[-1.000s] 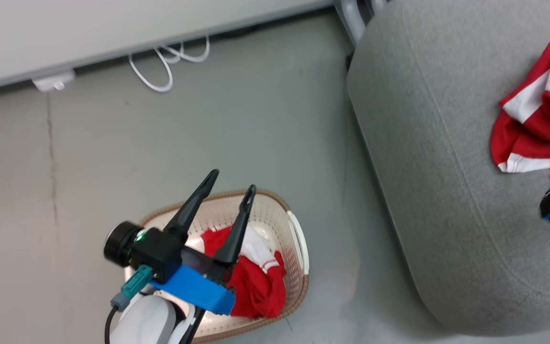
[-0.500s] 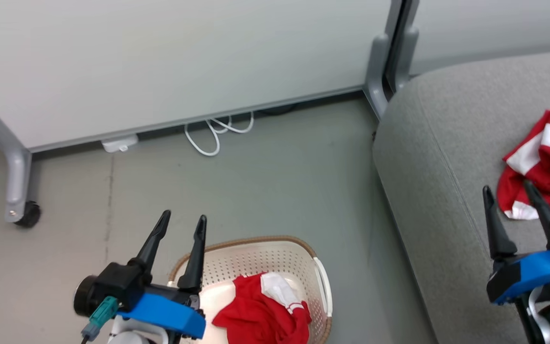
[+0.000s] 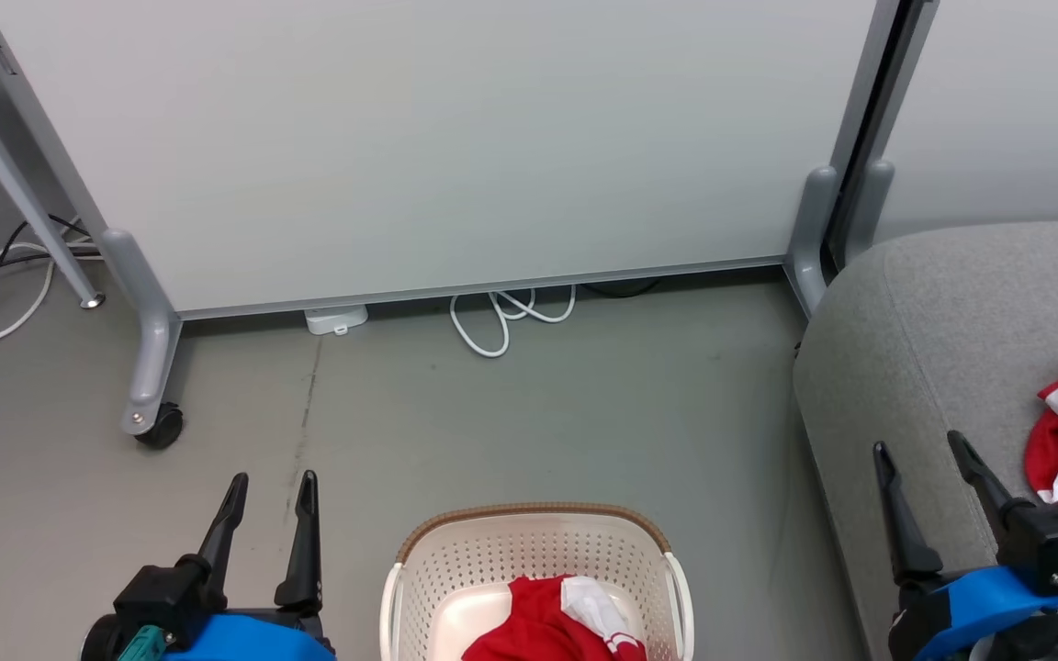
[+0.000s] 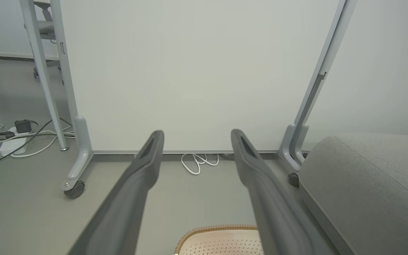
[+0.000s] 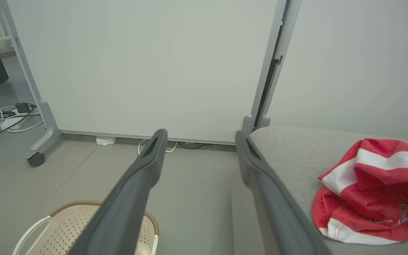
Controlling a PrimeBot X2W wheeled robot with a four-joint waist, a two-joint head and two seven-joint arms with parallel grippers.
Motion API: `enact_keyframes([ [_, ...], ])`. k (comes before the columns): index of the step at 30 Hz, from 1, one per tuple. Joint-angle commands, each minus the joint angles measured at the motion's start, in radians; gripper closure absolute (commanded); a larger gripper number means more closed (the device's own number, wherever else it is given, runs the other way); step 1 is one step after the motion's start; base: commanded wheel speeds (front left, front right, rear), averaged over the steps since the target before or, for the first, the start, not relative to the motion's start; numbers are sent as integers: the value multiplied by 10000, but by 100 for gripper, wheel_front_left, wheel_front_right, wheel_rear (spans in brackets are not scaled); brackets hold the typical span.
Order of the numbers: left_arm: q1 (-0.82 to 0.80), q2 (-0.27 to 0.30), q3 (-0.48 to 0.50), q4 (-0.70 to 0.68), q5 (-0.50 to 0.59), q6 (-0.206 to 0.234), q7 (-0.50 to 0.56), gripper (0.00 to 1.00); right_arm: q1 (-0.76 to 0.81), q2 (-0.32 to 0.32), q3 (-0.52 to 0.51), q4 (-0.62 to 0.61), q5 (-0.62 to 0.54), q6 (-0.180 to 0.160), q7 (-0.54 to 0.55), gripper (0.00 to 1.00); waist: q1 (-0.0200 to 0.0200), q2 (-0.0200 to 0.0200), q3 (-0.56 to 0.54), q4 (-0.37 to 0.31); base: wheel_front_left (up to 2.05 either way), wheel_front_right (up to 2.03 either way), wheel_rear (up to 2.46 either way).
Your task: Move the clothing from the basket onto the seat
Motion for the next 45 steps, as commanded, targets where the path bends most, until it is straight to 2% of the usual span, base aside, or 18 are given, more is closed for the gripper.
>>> enact_keyframes([
  [1, 143, 9, 119, 58, 67, -18, -27, 0, 251, 57, 69, 1, -33, 1, -32, 0, 2, -1, -149, 210, 0, 0, 0],
  [11, 317, -12, 345, 172, 131, -18, -27, 0, 364, 220, 432, 169, 47, 1, -106, 0, 2, -1, -206, 471, 0, 0, 0],
  [26, 3, -46, 120, 333, 99, -18, -27, 0, -37, 339, 838, 293, 174, 1, -54, 0, 2, -1, 234, 269, 0, 0, 0],
  [36, -799, -106, -273, 362, -18, -18, -27, 0, -1097, 167, 1054, -215, -1, 1, -37, 0, 2, -1, 2151, -153, 0, 0, 0],
  [38, -1265, -70, -564, 444, -47, -18, -27, 0, -1665, 95, 1133, -399, -56, 1, -55, 0, 2, -1, 3101, -380, 0, 0, 0],
  [39, -1265, -70, -564, 444, -47, -18, -27, 0, -1665, 95, 1133, -399, -56, 1, -55, 0, 2, -1, 3101, -380, 0, 0, 0],
  [45, -2374, 63, -1441, 906, -161, -18, -27, 0, -2860, -51, 1317, -717, -196, 1, -72, 0, 2, -1, 4907, -1002, 0, 0, 0],
])
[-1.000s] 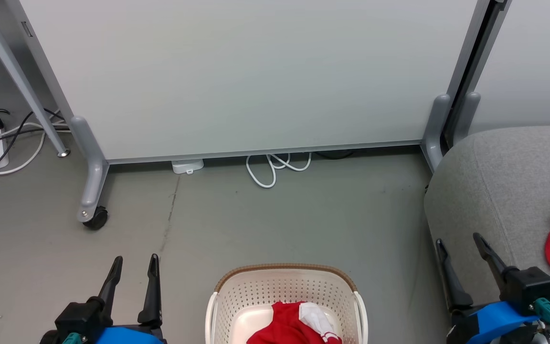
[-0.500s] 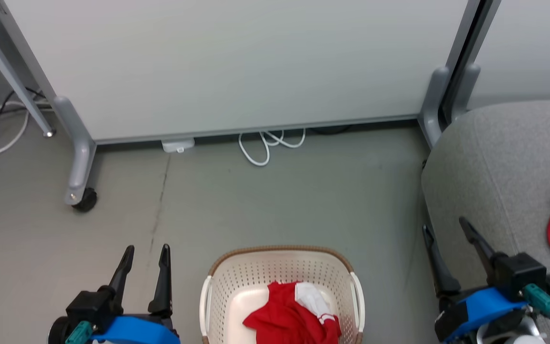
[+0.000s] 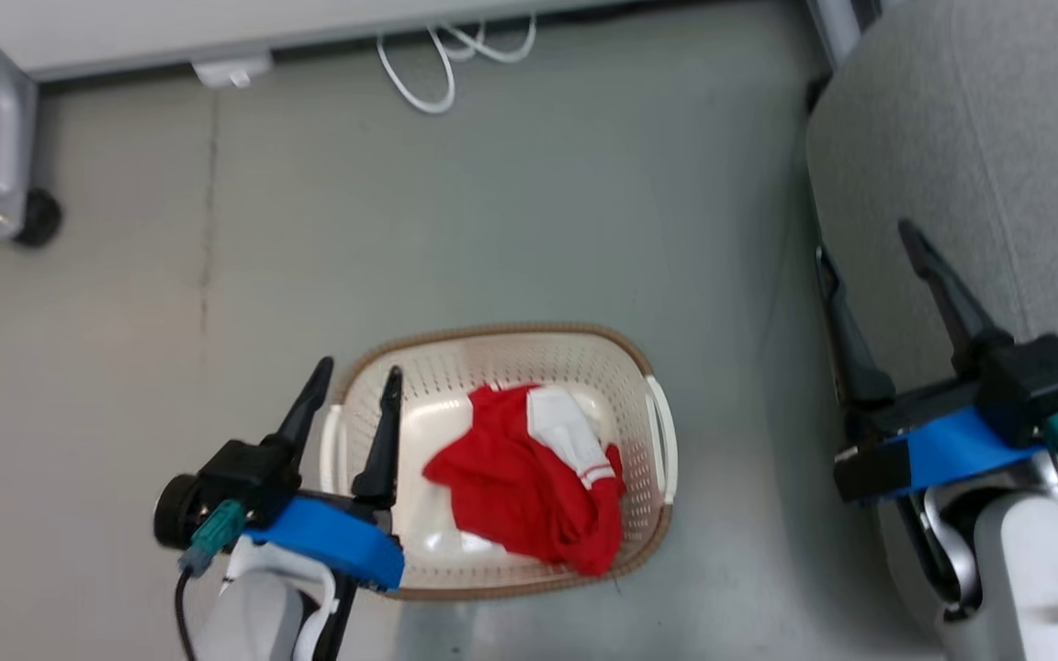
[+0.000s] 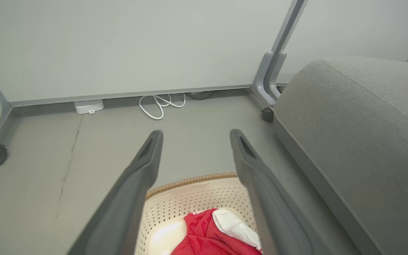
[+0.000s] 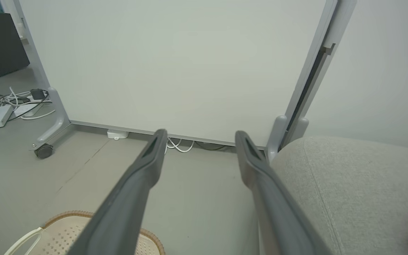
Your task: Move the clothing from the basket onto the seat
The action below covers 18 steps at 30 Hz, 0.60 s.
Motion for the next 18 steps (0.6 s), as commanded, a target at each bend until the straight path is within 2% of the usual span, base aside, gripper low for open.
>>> enact_keyframes([
  [1, -363, 75, -178, 139, -76, -18, -27, 0, -322, -52, 36, -74, -50, 1, -24, 0, -3, 0, 1373, -697, 0, 0, 0],
  [11, -2365, 418, -2332, 2237, -891, -19, -27, 0, -1210, 145, 209, -205, 11, 1, -405, 0, -3, 0, 3348, -1872, 0, 0, 0],
  [18, -3254, 639, -3325, 3939, -1776, -19, 27, 0, -1229, 356, 562, -95, 164, 1, -817, 0, -3, 0, 4267, -2704, 0, 0, 0],
])
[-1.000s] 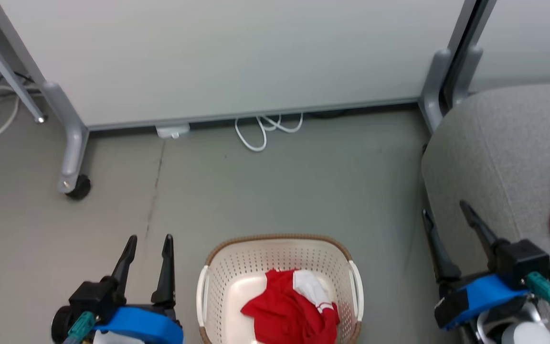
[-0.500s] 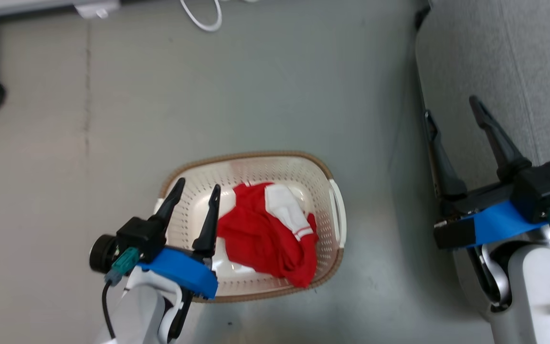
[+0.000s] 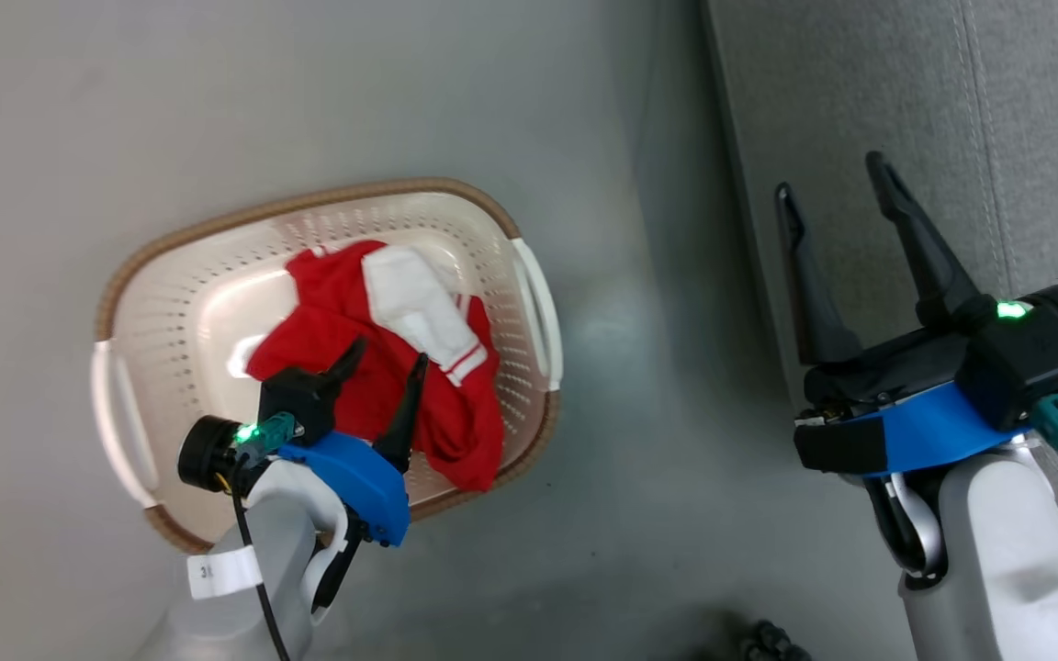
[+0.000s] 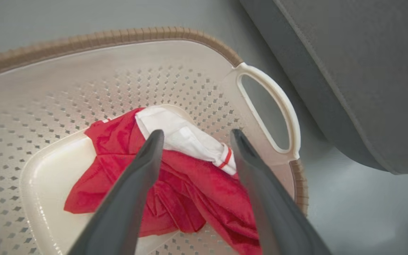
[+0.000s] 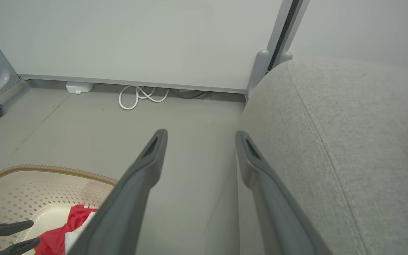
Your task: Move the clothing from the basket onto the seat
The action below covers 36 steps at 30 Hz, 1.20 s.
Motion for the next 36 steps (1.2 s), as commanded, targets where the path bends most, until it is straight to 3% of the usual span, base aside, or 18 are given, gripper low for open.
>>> enact_keyframes([
  [1, -254, 117, -121, 226, -141, -19, 67, 0, -188, 68, 63, 30, 41, 1, -118, 0, -3, 0, 660, -645, 0, 0, 0],
  [8, -820, 295, -856, 1158, -1009, -19, 461, 0, -312, 107, 358, 412, 429, 1, -557, 0, -3, 0, 1085, -1007, 0, 0, 0],
  [13, -1177, 306, -803, 1821, -1538, -19, 812, 0, -347, 105, 522, 512, 654, 1, -731, 0, -3, 0, 1275, -1146, 0, 0, 0],
  [19, -1557, -80, -394, 2687, -2356, -18, 1491, 0, -451, 104, 580, 520, 730, 1, -807, 0, -3, 0, 1388, -1235, 0, 0, 0],
  [26, -1720, -322, -418, 2640, -3236, -18, 2311, 0, -411, 106, 622, 538, 765, 1, -857, 0, -3, 0, 1429, -1305, 0, 0, 0],
  [27, -1750, -290, -493, 2653, -3258, -18, 2384, 15, -410, 106, 627, 545, 767, 1, -864, 0, -3, 0, 1424, -1313, 0, 0, 0],
  [28, -1787, -244, -584, 2687, -3223, -18, 2435, 62, -410, 106, 640, 553, 770, 1, -857, 0, -3, 0, 1419, -1321, 0, 0, 0],
  [29, -1801, -233, -662, 2689, -3214, -18, 2484, 100, -415, 107, 647, 560, 776, 1, -861, 0, -3, 0, 1414, -1327, 0, 0, 0],
  [36, -1655, -67, -1148, 2353, -3546, -19, 2511, 100, -427, 105, 636, 602, 747, 1, -880, 0, -3, 0, 1342, -1278, 0, 0, 0],
])
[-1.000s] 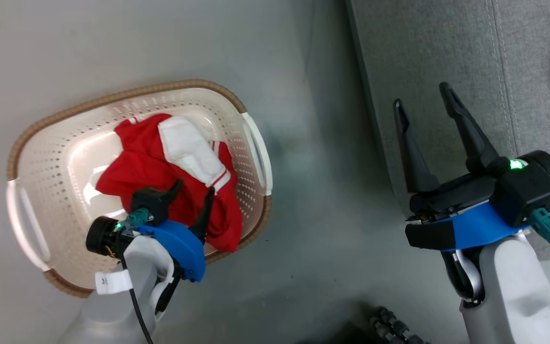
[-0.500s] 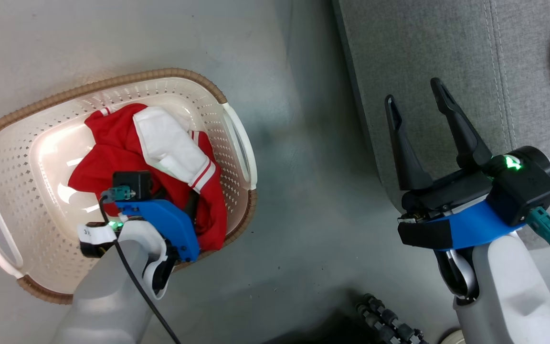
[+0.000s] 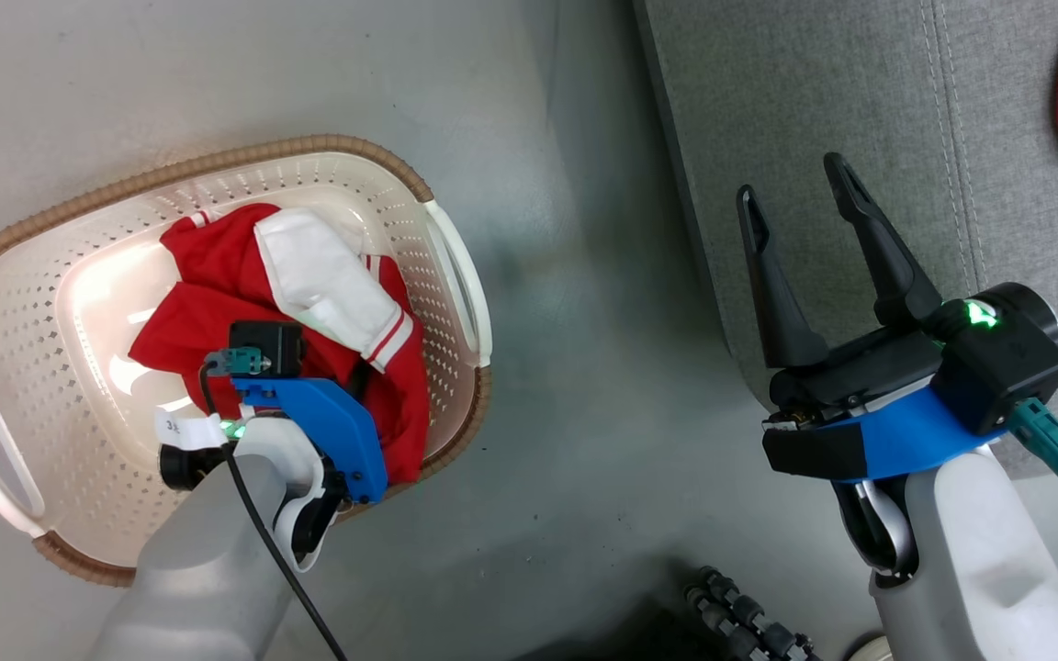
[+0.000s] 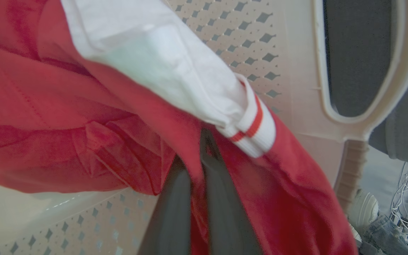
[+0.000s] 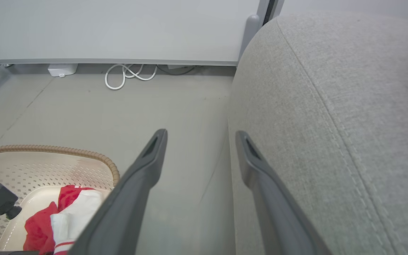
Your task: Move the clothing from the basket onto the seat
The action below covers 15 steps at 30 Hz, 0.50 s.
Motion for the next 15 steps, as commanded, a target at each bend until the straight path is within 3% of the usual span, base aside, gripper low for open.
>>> enact_keyframes([
  [1, -43, 73, -122, -50, -57, -19, -61, 100, -162, 21, -2, 11, 18, 1, -58, 0, 0, 0, -20, 21, 0, 0, 0],
  [15, -228, 34, -687, 171, -479, -19, -312, 100, -235, 22, -3, 133, -84, 1, 15, 0, 0, 0, -319, 272, 0, 0, 0],
])
